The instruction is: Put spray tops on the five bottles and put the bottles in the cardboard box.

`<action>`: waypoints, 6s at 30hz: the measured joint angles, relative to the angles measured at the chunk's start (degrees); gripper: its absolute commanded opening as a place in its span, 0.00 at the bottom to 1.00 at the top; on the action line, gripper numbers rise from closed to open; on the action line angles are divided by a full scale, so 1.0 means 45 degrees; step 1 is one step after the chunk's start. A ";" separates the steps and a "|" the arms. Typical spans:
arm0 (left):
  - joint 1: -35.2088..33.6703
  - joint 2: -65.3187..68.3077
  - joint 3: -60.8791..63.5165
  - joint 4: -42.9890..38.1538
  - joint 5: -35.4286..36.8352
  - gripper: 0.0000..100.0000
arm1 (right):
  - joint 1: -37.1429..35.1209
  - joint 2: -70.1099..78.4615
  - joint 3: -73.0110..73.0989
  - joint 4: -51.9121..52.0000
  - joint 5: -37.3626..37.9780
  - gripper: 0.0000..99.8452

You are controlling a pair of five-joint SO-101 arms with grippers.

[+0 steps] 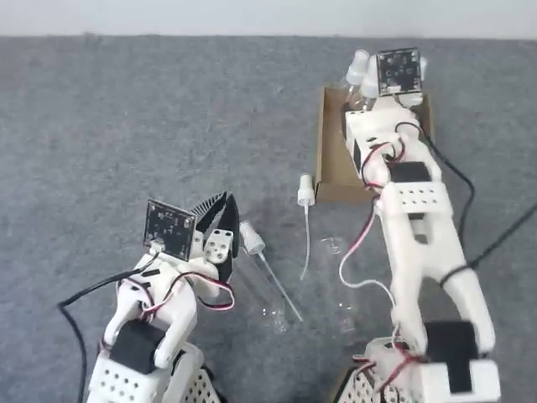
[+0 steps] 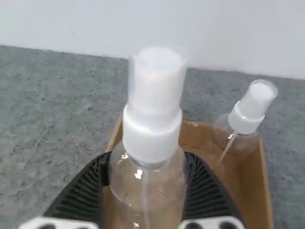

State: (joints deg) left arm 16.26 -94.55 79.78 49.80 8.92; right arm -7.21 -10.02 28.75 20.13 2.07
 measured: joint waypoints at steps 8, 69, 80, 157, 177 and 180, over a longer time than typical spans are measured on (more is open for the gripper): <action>0.0020 0.0020 0.0684 -0.0918 0.0000 0.02 | 0.0000 0.2227 0.0000 -0.2462 0.0000 0.01; 0.0020 0.0000 0.0742 -0.1016 0.0000 0.02 | -0.0527 0.4083 -0.0274 -0.3087 -0.0039 0.28; 0.0020 0.0000 0.0742 -0.1016 0.0000 0.02 | -0.0527 0.4083 -0.0274 -0.3087 -0.0039 0.35; 0.0020 0.0000 0.0742 -0.1016 0.0000 0.02 | -0.5001 -0.4435 0.5939 0.9827 0.0527 0.30; 0.0020 0.0000 0.0742 -0.1016 0.0000 0.02 | 0.1368 -0.4435 0.6799 0.9495 0.2637 0.03; 0.0020 0.0000 0.0742 -0.1016 0.0000 0.02 | 0.2559 -0.4435 0.5744 1.0745 0.3438 0.03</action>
State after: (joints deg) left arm 16.35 -94.55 83.12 45.23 8.92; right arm 4.31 -29.98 54.59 68.48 17.54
